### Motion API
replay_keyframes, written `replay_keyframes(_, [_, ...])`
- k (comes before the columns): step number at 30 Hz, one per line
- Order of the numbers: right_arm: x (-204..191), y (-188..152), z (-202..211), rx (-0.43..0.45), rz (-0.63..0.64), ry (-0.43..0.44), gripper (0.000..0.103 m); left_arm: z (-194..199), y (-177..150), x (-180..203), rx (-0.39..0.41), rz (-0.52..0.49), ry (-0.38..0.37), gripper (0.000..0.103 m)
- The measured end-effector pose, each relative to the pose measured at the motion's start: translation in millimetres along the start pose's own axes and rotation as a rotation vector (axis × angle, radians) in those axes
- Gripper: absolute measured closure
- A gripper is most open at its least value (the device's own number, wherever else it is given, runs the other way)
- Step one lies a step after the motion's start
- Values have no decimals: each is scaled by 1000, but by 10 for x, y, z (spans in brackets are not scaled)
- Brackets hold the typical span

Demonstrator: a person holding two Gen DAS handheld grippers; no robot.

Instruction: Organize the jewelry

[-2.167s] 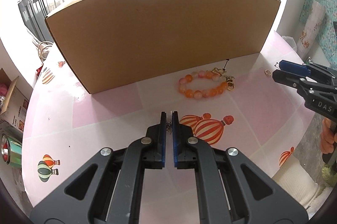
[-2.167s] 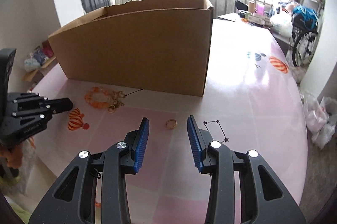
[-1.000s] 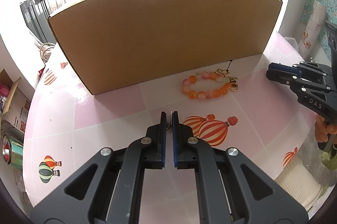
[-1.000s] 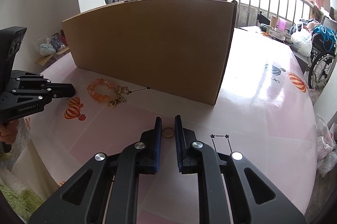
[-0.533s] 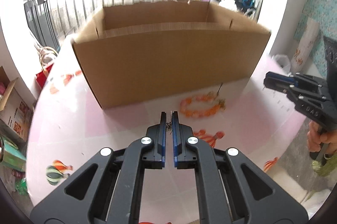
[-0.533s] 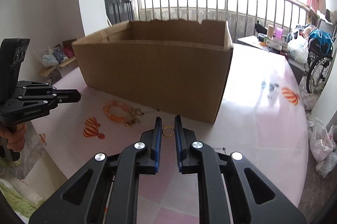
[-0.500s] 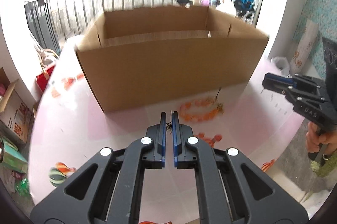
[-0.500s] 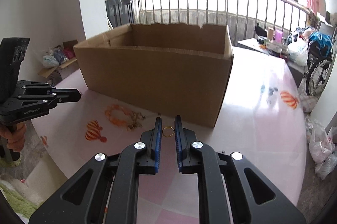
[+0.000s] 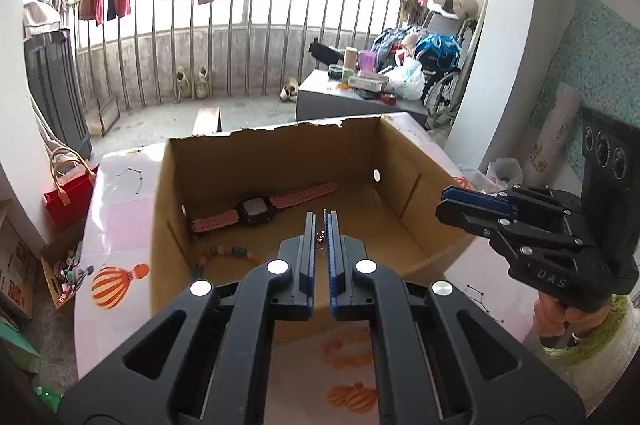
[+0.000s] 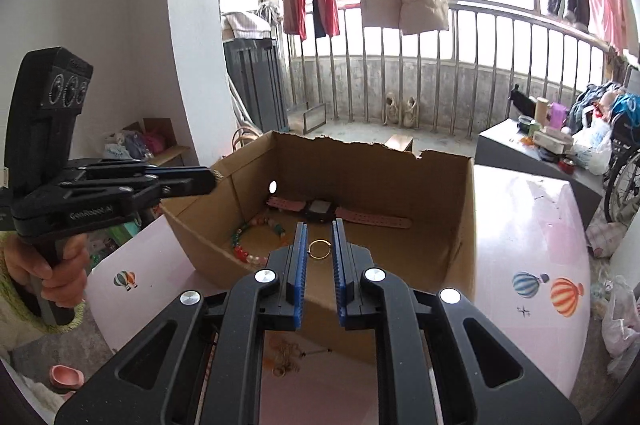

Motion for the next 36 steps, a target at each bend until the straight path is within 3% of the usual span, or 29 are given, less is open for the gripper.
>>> replay_keyframes(5, [161, 147, -365, -85, -22, -18, 90, -595, 134, 33, -115, 28, -8, 99])
replay_keyframes(9, [303, 213, -572, -132, -51, -35, 89, -838, 135, 35, -164, 41, 18, 97])
replay_keyframes(11, [352, 218, -595, -139, -70, -38, 87, -896, 126, 46, -182, 51, 18, 82])
replay_keyframes(15, [417, 212, -563, -119, -99, -39, 73, -914, 139, 63, -167, 51, 17, 74])
replay_keyframes(26, [529, 202, -265, -51, -136, -59, 66, -648, 177, -94, -112, 96, 36, 74])
replay_keyframes(36, [399, 56, 354, 26, -160, -63, 56, 19, -111, -163, -49, 71, 82, 73])
Point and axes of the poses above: each gripper's, at about its wrist camera, not at the fingertips, and z roughly against the way its jaws point, x to its right, y to its top, the point moved 4 cm from there along -z, roughly the way its jaws point, and after that the axes turned 8 degrees about y, right-handed, at the moved point
